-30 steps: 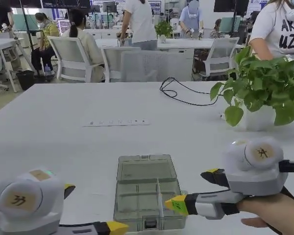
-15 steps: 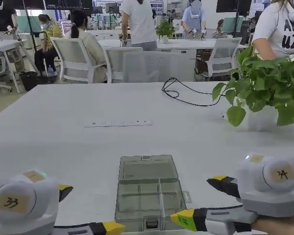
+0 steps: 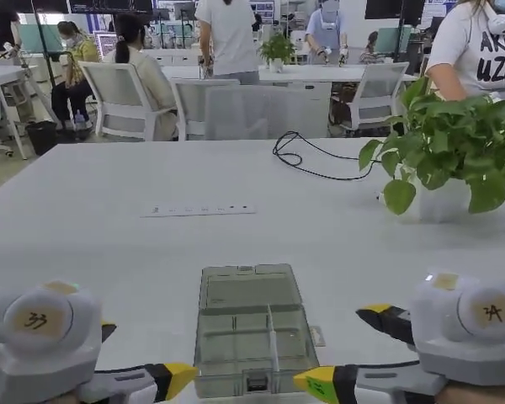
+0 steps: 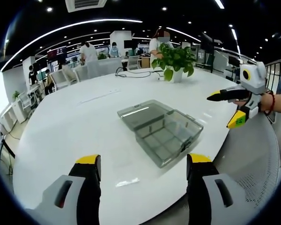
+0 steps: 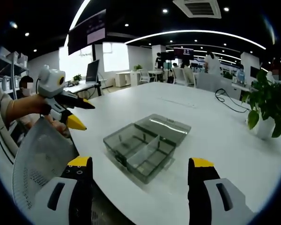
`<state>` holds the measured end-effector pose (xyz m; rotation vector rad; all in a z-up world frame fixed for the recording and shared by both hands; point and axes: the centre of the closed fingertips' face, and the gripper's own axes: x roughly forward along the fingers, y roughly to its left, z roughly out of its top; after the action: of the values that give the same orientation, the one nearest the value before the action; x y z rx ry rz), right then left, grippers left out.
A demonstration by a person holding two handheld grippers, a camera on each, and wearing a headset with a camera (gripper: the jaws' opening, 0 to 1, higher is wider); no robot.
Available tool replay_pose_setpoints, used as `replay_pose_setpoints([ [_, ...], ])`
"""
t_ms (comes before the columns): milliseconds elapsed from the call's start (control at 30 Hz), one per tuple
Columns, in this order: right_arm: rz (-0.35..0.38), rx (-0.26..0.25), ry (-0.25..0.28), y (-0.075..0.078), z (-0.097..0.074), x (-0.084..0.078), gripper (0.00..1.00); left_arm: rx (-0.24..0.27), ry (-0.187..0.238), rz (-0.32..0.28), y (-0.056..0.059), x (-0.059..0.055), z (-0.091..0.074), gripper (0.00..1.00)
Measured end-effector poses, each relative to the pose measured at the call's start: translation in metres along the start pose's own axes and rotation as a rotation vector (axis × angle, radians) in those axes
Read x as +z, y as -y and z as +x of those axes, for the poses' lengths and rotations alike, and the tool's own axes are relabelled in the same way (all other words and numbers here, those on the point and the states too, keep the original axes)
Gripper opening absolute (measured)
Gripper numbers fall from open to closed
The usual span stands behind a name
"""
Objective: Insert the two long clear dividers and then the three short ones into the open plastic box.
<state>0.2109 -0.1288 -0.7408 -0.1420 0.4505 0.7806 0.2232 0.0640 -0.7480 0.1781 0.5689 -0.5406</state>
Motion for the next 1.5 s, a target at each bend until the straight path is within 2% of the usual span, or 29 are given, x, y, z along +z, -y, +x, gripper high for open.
replay_pose_setpoints([
  [167, 0.0, -0.002, 0.002, -0.001, 0.001, 0.001, 0.84, 0.013, -0.04, -0.007, -0.006, -0.007, 0.005, 0.7],
  [267, -0.001, -0.001, 0.009, -0.001, 0.001, 0.003, 0.84, 0.019, -0.063, -0.024, -0.009, -0.013, 0.009, 0.66],
  [333, -0.006, 0.002, 0.012, -0.002, 0.002, 0.005, 0.84, 0.031, -0.097, -0.037, -0.012, -0.019, 0.012, 0.63],
  [867, -0.032, 0.002, 0.015, 0.0, 0.004, 0.011, 0.82, 0.074, -0.225, -0.113, -0.031, -0.045, 0.037, 0.5],
  [1067, -0.027, -0.003, 0.011, 0.002, 0.005, 0.011, 0.81, 0.08, -0.243, -0.144, -0.033, -0.053, 0.042, 0.46],
  [1133, -0.028, -0.001, 0.007, 0.001, 0.005, 0.01, 0.81, 0.091, -0.27, -0.14, -0.035, -0.059, 0.045, 0.45],
  [1200, -0.031, -0.001, 0.004, 0.001, 0.006, 0.01, 0.81, 0.092, -0.275, -0.147, -0.036, -0.062, 0.047, 0.43],
  [1500, -0.027, -0.003, -0.002, 0.0, 0.01, 0.009, 0.79, 0.094, -0.305, -0.169, -0.039, -0.068, 0.055, 0.38],
])
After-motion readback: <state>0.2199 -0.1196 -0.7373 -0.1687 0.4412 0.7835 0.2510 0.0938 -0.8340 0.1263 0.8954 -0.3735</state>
